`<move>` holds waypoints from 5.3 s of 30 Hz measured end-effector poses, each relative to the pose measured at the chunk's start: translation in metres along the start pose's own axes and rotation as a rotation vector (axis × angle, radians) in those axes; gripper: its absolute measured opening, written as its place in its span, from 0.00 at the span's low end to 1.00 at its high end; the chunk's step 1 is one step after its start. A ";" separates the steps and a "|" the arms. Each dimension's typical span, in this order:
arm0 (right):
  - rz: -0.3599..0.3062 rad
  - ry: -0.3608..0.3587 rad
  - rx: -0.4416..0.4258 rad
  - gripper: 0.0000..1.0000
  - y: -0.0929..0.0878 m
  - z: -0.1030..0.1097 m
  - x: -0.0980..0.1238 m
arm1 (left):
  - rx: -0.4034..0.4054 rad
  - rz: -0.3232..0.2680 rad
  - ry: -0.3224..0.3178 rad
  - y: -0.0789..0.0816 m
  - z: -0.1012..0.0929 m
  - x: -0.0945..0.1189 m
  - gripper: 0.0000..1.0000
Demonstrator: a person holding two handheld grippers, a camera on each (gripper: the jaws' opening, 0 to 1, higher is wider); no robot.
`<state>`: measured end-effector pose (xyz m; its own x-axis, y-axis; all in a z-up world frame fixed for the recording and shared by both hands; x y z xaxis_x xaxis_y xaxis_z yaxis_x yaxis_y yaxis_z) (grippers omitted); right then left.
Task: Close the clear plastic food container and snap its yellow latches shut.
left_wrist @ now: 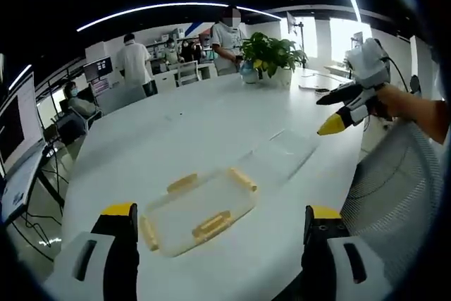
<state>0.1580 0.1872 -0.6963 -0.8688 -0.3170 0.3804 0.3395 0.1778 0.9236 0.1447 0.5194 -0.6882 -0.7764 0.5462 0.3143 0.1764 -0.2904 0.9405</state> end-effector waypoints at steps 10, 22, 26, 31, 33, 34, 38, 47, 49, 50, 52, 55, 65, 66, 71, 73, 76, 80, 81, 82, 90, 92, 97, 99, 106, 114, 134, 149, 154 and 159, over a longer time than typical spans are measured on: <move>0.004 0.001 0.004 0.82 0.000 -0.001 0.001 | -0.005 0.004 -0.002 0.000 -0.001 -0.001 0.96; 0.000 0.006 0.000 0.80 0.000 -0.001 0.000 | -0.014 0.022 -0.024 -0.001 -0.004 -0.003 0.95; 0.002 0.008 -0.003 0.80 0.000 -0.001 0.000 | -0.013 0.022 -0.030 -0.002 -0.005 -0.003 0.95; 0.008 0.004 0.000 0.81 0.000 -0.001 -0.001 | -0.015 0.025 -0.032 -0.002 -0.004 -0.003 0.95; 0.008 0.006 -0.003 0.81 0.000 -0.001 -0.001 | -0.009 0.024 -0.031 -0.002 -0.004 -0.003 0.95; 0.009 0.006 0.001 0.81 -0.001 -0.001 -0.001 | -0.006 0.022 -0.031 -0.002 -0.004 -0.003 0.95; 0.013 0.008 0.005 0.81 -0.001 0.000 -0.001 | -0.006 0.026 -0.031 -0.002 -0.004 -0.003 0.95; 0.013 0.004 0.005 0.81 -0.001 -0.001 -0.001 | -0.002 0.025 -0.035 -0.002 -0.004 -0.003 0.95; 0.014 0.003 0.011 0.81 0.000 0.000 -0.001 | -0.002 0.027 -0.035 -0.002 -0.004 -0.003 0.95; 0.014 0.004 0.010 0.81 0.000 0.000 -0.001 | -0.003 0.027 -0.035 -0.002 -0.004 -0.003 0.95; 0.013 0.004 0.007 0.81 0.000 0.000 -0.001 | 0.000 0.027 -0.037 -0.002 -0.004 -0.003 0.95; 0.011 0.009 0.001 0.81 0.000 0.000 -0.001 | 0.011 0.023 -0.037 -0.002 -0.003 -0.003 0.95; 0.016 0.047 0.013 0.80 0.000 0.007 -0.002 | 0.062 0.003 -0.015 -0.002 0.010 0.001 0.96; 0.016 0.050 0.008 0.80 0.000 0.007 -0.002 | 0.062 0.004 -0.013 -0.002 0.012 0.001 0.96; 0.010 0.058 0.007 0.81 0.001 0.007 0.000 | 0.062 0.002 -0.005 -0.001 0.017 0.002 0.98; 0.009 0.059 0.004 0.81 0.001 0.008 0.000 | 0.061 0.003 -0.003 -0.001 0.019 0.002 0.99; 0.004 0.055 0.003 0.83 0.002 0.007 0.001 | 0.071 0.010 -0.006 -0.002 0.021 0.003 0.99; -0.005 0.060 -0.004 0.86 0.004 0.007 0.002 | 0.069 0.013 -0.003 -0.002 0.026 0.004 0.99; -0.008 0.061 0.003 0.86 0.005 0.007 0.002 | 0.068 0.010 -0.003 -0.001 0.028 0.005 0.99; -0.011 0.063 0.008 0.86 0.006 0.008 0.002 | 0.068 0.003 -0.004 0.000 0.029 0.005 0.99; -0.020 0.147 0.087 0.89 0.020 0.016 -0.010 | 0.008 0.070 -0.044 0.001 0.047 0.004 0.99; -0.019 0.155 0.104 0.88 0.023 0.017 -0.014 | -0.007 0.078 -0.049 0.001 0.054 0.004 0.99; -0.026 0.198 0.130 0.88 0.033 0.021 -0.025 | -0.020 0.114 -0.073 0.000 0.065 0.002 0.99; -0.027 0.218 0.145 0.87 0.036 0.023 -0.030 | -0.042 0.135 -0.089 -0.001 0.071 0.000 0.99; -0.035 0.325 0.220 0.87 0.051 0.034 -0.047 | -0.114 0.184 -0.174 0.002 0.085 -0.008 0.99; 0.007 0.469 0.340 0.86 0.062 0.045 -0.065 | -0.178 0.254 -0.285 0.002 0.100 -0.022 0.99; 0.089 0.635 0.568 0.84 0.071 0.059 -0.094 | -0.399 0.441 -0.576 0.009 0.123 -0.042 0.97; 0.155 0.738 0.627 0.79 0.064 0.074 -0.118 | -0.413 0.534 -0.666 -0.006 0.129 -0.070 0.91; 0.181 0.772 0.626 0.79 0.058 0.078 -0.124 | -0.428 0.543 -0.685 -0.010 0.130 -0.075 0.89; 0.200 0.792 0.623 0.77 0.055 0.081 -0.131 | -0.438 0.567 -0.706 -0.017 0.131 -0.080 0.84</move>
<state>0.2615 0.3141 -0.6996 -0.2533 -0.7117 0.6552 0.0088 0.6756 0.7372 0.2830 0.5838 -0.7122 -0.0849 0.5370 0.8393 0.0603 -0.8380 0.5423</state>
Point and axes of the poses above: the point that each gripper's makers call its tool centre point, and the gripper's own axes: x roughly backward along the fingers, z roughly to its left, y roughly out of its top, the point moved 10 cm from there along x, roughly backward along the fingers, and after that the axes turned 13 degrees about -z, right-handed, at the moved point
